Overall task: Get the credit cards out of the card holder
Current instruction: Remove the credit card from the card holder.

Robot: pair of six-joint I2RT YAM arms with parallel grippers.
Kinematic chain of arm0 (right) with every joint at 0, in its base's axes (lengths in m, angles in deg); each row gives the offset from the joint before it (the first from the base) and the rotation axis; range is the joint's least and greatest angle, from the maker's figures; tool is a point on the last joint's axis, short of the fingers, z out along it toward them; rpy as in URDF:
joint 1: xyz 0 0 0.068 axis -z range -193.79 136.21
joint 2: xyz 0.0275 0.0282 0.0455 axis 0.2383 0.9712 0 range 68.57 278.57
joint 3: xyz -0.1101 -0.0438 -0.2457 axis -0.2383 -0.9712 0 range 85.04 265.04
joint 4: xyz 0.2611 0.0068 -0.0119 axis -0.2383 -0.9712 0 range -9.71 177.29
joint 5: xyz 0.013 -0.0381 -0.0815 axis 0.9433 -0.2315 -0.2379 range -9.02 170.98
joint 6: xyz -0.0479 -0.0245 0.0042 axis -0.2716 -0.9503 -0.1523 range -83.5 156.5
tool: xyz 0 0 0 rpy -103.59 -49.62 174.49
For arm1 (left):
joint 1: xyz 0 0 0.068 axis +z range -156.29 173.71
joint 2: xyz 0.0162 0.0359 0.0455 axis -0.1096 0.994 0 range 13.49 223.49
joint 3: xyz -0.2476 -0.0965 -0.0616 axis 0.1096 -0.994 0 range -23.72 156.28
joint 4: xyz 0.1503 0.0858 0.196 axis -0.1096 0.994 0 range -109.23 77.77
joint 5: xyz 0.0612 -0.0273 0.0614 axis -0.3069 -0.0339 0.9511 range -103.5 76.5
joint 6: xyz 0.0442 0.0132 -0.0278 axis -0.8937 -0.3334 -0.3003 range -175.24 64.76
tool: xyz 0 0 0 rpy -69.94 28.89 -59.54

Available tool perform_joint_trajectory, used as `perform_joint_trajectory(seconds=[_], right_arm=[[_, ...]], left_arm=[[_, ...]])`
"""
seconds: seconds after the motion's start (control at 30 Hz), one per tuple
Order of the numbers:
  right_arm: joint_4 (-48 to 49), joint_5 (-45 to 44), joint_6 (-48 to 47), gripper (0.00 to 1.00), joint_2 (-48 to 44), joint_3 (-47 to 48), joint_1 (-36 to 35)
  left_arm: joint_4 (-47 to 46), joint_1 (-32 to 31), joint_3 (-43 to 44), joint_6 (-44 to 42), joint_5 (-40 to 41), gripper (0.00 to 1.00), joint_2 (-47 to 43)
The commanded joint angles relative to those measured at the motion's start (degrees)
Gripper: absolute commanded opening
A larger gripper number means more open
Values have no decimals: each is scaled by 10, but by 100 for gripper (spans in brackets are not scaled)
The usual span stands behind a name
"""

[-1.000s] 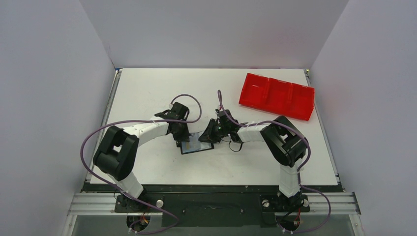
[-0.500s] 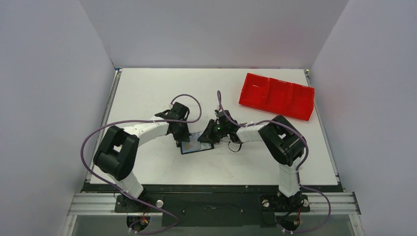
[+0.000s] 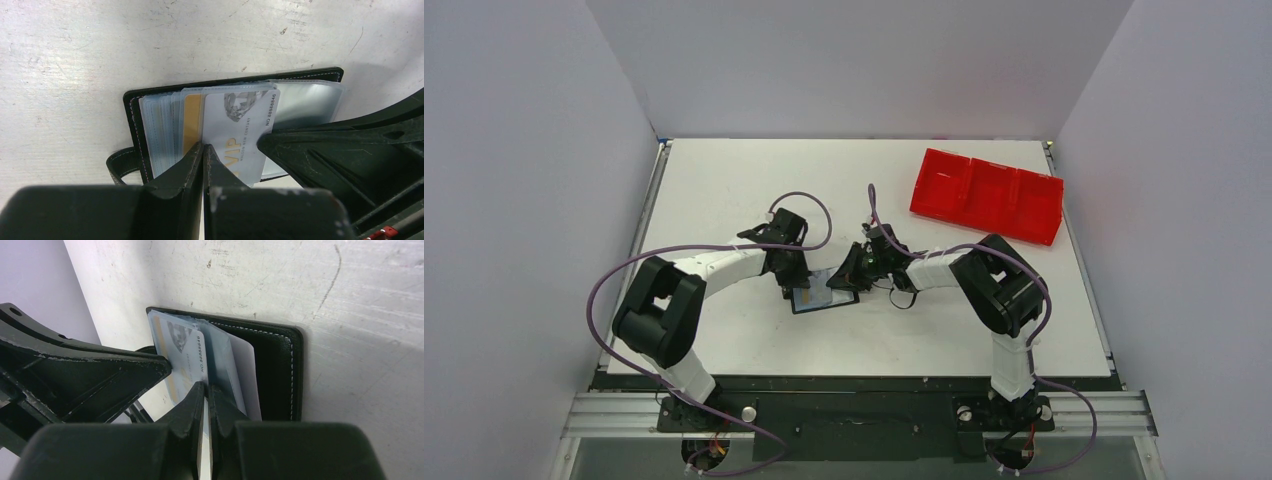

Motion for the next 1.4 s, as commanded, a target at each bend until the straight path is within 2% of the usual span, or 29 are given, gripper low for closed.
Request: perform_joint_trajectory(seconds=[0.0, 0.47, 0.6, 0.7, 0.77, 1.37], right_arm=[[35, -19, 2, 0, -9, -7, 7], [41, -25, 2, 0, -9, -22, 17], [40, -26, 2, 0, -8, -22, 17], [41, -26, 2, 0, -7, -21, 17], [41, -25, 1, 0, -6, -20, 17], [28, -35, -5, 0, -12, -25, 20]], left_arm=[[23, 9, -36, -8, 41, 0, 31], [21, 17, -43, -16, 39, 0, 28], [21, 18, -43, -18, 37, 4, 27], [16, 18, -45, -20, 35, 13, 23], [14, 18, -45, -21, 34, 15, 21], [22, 18, -46, -25, 39, 16, 13]])
